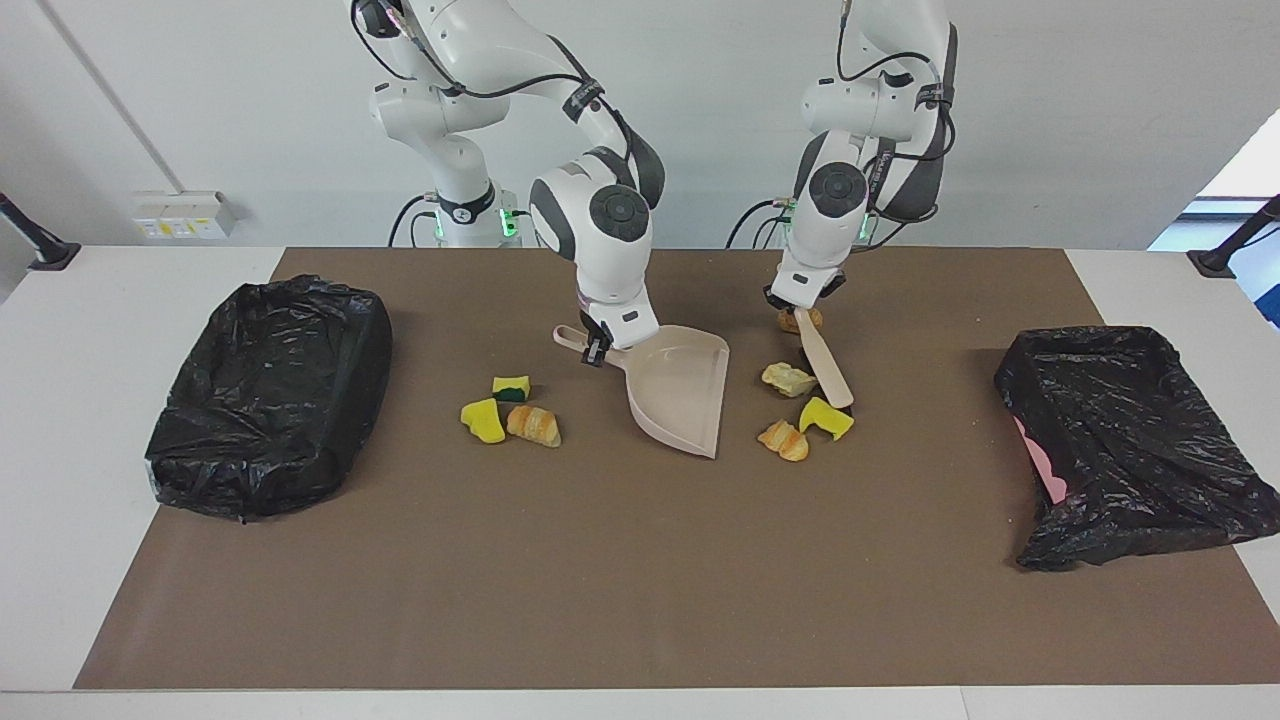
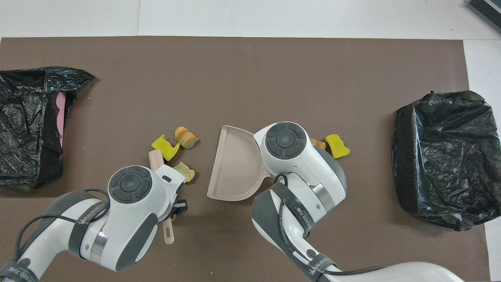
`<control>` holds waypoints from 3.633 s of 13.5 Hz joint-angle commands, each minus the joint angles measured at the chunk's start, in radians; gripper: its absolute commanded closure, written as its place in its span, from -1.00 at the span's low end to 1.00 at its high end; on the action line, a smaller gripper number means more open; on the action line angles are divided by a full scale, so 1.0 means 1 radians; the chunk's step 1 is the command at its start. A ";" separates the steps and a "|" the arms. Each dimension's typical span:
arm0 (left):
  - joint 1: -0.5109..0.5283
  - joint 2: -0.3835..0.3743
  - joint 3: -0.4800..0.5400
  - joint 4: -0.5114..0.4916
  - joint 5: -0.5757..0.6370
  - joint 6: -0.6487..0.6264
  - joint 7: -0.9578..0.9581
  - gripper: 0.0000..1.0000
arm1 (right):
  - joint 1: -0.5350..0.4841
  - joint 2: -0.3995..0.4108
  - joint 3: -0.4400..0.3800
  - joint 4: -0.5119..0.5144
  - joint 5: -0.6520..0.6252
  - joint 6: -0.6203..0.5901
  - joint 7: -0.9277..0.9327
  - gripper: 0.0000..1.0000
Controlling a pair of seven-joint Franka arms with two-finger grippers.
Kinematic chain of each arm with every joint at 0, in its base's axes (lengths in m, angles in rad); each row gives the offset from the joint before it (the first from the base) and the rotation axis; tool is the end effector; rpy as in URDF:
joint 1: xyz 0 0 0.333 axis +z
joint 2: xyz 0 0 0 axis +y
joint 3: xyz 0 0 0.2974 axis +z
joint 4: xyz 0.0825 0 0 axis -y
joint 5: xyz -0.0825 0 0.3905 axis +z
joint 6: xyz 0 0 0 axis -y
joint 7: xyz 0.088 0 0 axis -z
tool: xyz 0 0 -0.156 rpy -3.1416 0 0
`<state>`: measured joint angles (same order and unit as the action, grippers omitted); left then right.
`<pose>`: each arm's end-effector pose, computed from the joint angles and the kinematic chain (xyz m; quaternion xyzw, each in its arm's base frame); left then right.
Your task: Sweep and dump trash in bin
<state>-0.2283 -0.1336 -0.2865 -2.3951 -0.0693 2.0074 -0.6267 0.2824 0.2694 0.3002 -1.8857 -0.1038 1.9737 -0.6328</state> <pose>0.3823 -0.2210 0.2780 -0.9886 -0.0776 0.1143 0.0606 0.4995 0.3126 0.2883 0.8050 0.5873 -0.0839 0.0041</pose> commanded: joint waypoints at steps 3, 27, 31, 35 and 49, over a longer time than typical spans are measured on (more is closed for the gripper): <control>-0.023 -0.009 0.013 -0.009 -0.029 0.033 0.027 1.00 | -0.006 0.005 0.005 -0.004 -0.005 0.027 0.041 1.00; -0.258 -0.041 0.018 0.145 -0.087 -0.398 -0.491 1.00 | -0.008 0.007 0.005 -0.047 -0.004 0.066 0.047 1.00; -0.228 -0.090 0.017 0.073 -0.087 -0.429 -0.640 1.00 | -0.008 0.007 0.005 -0.056 -0.004 0.071 0.061 1.00; -0.223 -0.113 0.015 0.007 -0.089 -0.382 -0.688 1.00 | -0.008 0.005 0.007 -0.056 -0.004 0.071 0.059 1.00; -0.126 0.000 0.017 -0.021 -0.102 0.091 -0.831 1.00 | -0.008 -0.003 0.007 -0.062 0.036 0.024 0.145 1.00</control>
<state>-0.3978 -0.1697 -0.2651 -2.4218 -0.1599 2.0124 -1.4728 0.2806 0.2693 0.2981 -1.9280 -0.0862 1.9859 -0.5145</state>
